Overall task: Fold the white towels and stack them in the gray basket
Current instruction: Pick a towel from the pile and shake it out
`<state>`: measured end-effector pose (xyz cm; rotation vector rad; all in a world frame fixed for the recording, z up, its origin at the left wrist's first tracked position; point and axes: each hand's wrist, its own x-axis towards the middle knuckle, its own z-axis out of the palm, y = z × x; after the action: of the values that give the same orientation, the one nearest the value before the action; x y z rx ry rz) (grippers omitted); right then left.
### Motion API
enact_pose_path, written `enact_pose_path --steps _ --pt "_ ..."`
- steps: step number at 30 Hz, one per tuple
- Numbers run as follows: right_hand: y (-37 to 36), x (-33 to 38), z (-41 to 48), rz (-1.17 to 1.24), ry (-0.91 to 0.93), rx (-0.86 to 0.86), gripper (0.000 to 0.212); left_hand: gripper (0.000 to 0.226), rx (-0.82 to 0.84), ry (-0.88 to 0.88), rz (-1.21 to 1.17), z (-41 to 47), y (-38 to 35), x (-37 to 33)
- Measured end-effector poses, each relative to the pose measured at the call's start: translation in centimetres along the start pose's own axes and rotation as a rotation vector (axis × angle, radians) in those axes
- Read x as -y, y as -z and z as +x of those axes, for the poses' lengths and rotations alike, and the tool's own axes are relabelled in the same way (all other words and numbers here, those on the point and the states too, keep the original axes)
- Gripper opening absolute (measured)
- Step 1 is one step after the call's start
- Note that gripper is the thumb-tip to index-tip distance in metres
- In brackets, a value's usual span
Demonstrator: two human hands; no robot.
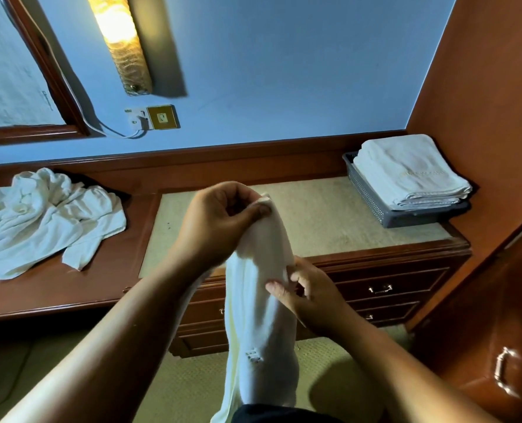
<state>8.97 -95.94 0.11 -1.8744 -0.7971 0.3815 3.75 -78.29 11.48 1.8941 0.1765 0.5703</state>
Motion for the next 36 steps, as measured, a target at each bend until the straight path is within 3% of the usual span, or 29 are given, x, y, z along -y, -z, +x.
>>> enact_pose_path --steps 7,12,16,23,28,31,36 --pt "2.7 -8.1 0.2 -0.444 -0.131 0.214 0.057 0.006 -0.268 0.088 -0.091 2.8 5.0 2.1" --pt "6.1 -10.4 1.3 -0.801 -0.157 0.225 0.047 0.012 -0.376 0.110 -0.101 3.7 7.7 5.1" --pt "9.8 -11.7 2.3 -1.051 -0.219 0.138 0.039 0.015 -0.510 0.174 -0.096 3.5 10.1 8.2" --pt "12.4 -11.7 2.9 -0.991 -0.222 -0.109 0.042 0.017 -0.515 0.100 -0.006 2.6 10.1 9.7" --pt "11.9 -13.3 2.8 -0.579 -0.181 -0.289 0.035 0.009 -0.399 0.210 -0.179 2.1 11.1 10.4" --pt "11.4 -14.3 2.8 -0.326 -0.223 -0.453 0.028 0.018 -0.272 0.230 -0.109 1.5 11.2 10.3" --pt "9.9 -13.6 3.0 -0.238 -0.310 -0.558 0.027 0.024 -0.203 0.225 -0.056 1.4 9.7 10.0"
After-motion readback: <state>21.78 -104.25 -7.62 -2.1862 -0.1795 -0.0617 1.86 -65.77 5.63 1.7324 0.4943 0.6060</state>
